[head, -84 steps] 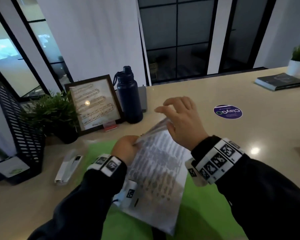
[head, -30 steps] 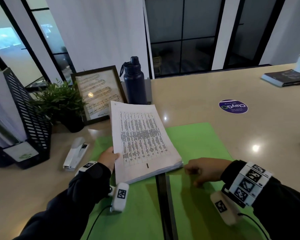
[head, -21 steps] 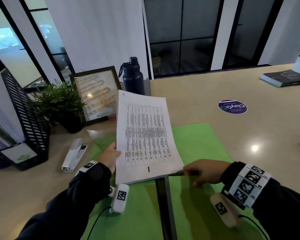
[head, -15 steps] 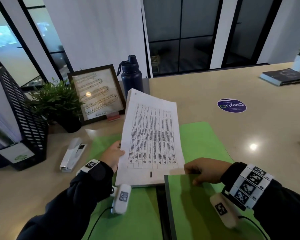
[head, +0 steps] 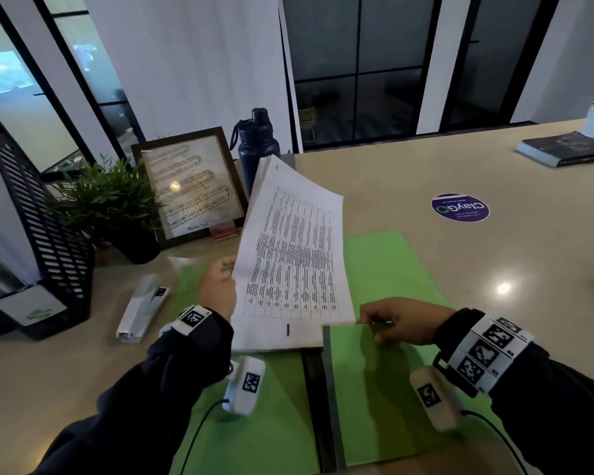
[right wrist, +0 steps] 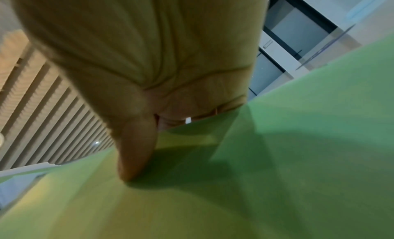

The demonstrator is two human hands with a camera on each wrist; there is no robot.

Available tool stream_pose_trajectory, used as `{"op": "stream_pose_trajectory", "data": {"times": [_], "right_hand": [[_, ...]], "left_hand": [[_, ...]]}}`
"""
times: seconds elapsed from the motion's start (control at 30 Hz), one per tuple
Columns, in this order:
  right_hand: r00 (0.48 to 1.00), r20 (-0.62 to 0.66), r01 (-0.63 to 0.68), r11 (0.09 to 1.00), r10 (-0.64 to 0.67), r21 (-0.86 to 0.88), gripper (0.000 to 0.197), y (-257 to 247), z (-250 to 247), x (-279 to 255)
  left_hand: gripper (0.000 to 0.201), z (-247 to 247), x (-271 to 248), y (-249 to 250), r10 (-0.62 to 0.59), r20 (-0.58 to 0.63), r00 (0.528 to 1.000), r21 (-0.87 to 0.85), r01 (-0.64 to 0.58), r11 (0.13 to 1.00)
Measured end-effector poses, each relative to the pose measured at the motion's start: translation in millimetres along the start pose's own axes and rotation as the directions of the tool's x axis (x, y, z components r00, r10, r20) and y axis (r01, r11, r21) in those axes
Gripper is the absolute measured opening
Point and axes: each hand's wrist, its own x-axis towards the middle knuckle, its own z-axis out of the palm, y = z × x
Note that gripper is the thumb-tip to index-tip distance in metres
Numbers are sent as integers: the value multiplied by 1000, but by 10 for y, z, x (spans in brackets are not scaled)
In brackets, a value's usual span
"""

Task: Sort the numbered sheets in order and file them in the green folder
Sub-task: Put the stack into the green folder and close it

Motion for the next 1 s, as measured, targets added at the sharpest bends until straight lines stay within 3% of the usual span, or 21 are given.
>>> {"op": "stream_pose_trajectory", "data": {"times": [0.23,0.4,0.47,0.53,0.6,0.67,0.77,0.87,1.0], "right_hand": [[998,65,-11,999,13,-39,28,-27,18,66],[993,103,-56,997,62,-60,26,-38,17,131],[991,112,-64,994,74,-87,27,-57,18,149],[991,111,-68,991,81,-117,28,-79,17,155],[990,106,-75,987,91,-145,28,-93,10,155],[989,101,-92,981,110,-169,25,-105,15,159],[984,104,-115,959,145,-258,9,-132,28,173],[985,100,-109,958,140,-266,9,-130,33,148],[996,23,-84,983,89,-164,25,-69,36,60]], "left_hand": [[45,110,-123,-92,-84,-15,996,-198,79,977],[43,65,-80,-149,-155,76,985,-103,162,981],[42,5,-105,-208,-230,244,942,11,234,972],[51,-53,-187,-254,-308,416,855,168,261,951],[53,-117,-254,-301,-350,481,804,242,263,934],[55,-200,-256,-358,-350,501,791,302,219,928],[68,-286,-153,-436,-283,510,812,449,30,893],[63,-291,-248,-230,-232,500,834,506,-64,860],[60,-239,-430,-89,-227,598,768,460,-98,882]]}}
